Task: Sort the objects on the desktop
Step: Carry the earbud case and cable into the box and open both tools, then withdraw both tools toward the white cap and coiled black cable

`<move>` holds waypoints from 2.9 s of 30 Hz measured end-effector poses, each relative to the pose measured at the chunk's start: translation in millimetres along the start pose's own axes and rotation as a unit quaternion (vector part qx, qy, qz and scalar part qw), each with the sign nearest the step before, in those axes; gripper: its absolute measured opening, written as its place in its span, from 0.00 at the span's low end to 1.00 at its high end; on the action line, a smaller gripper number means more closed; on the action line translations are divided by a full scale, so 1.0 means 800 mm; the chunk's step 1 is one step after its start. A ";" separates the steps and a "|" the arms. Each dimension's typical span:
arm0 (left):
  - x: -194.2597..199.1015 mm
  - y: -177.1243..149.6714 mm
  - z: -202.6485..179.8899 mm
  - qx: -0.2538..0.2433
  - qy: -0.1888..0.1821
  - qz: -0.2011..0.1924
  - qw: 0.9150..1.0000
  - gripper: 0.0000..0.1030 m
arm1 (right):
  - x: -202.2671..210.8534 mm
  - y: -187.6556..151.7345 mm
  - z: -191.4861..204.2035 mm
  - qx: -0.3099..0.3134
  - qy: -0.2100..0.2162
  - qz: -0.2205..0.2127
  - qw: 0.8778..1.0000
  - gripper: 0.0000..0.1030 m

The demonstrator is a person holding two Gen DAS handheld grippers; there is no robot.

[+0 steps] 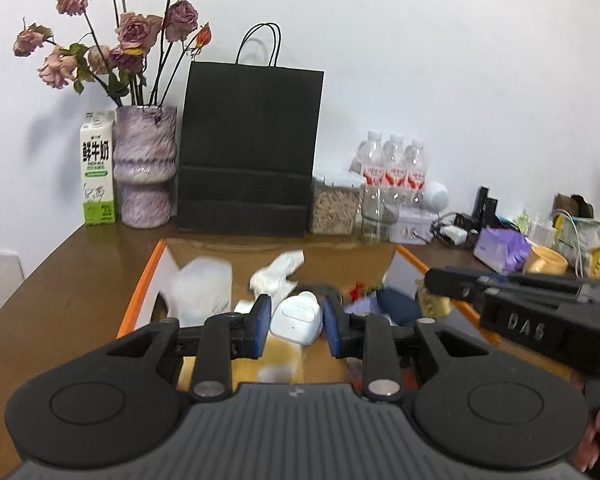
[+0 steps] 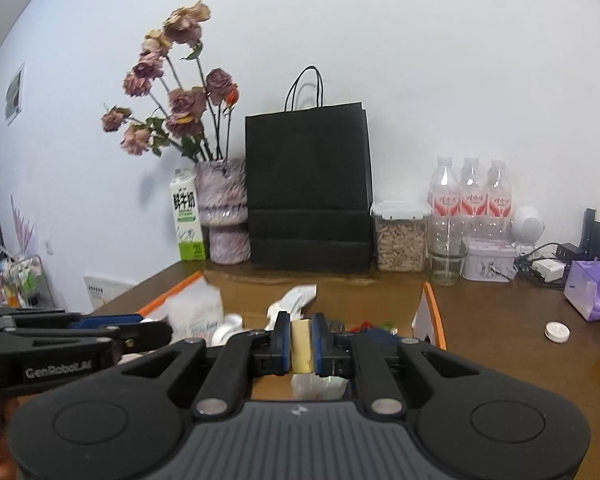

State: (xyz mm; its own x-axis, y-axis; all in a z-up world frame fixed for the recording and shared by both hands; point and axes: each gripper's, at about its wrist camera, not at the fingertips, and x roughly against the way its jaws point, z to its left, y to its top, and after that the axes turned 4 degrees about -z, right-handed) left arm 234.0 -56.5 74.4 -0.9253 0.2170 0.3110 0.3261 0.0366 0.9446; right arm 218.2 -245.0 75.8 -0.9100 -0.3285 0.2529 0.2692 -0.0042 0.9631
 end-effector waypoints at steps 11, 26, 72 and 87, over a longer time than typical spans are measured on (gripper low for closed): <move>-0.063 -0.027 -0.003 -0.002 0.010 0.017 1.000 0.28 | -0.056 -0.035 -0.043 -0.061 0.021 0.047 0.997 0.10; -0.046 -0.040 -0.018 -0.045 0.045 -0.021 0.998 0.85 | -0.044 -0.044 -0.036 -0.050 0.002 0.033 0.998 0.17; 0.015 -0.069 0.036 0.002 0.120 -0.028 0.992 1.00 | 0.018 -0.078 -0.022 0.009 -0.062 -0.021 0.998 1.00; 0.032 -0.096 0.034 -0.046 0.085 0.051 0.994 1.00 | 0.041 -0.107 0.022 0.072 -0.035 0.061 0.995 0.94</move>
State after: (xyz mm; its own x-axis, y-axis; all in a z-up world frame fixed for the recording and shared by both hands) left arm 190.6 -27.1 7.1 -0.9099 0.0478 0.4120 0.4086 -0.0674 0.9102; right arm 159.9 -239.0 2.8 -0.8939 -0.2523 0.3706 0.3366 0.1686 0.9264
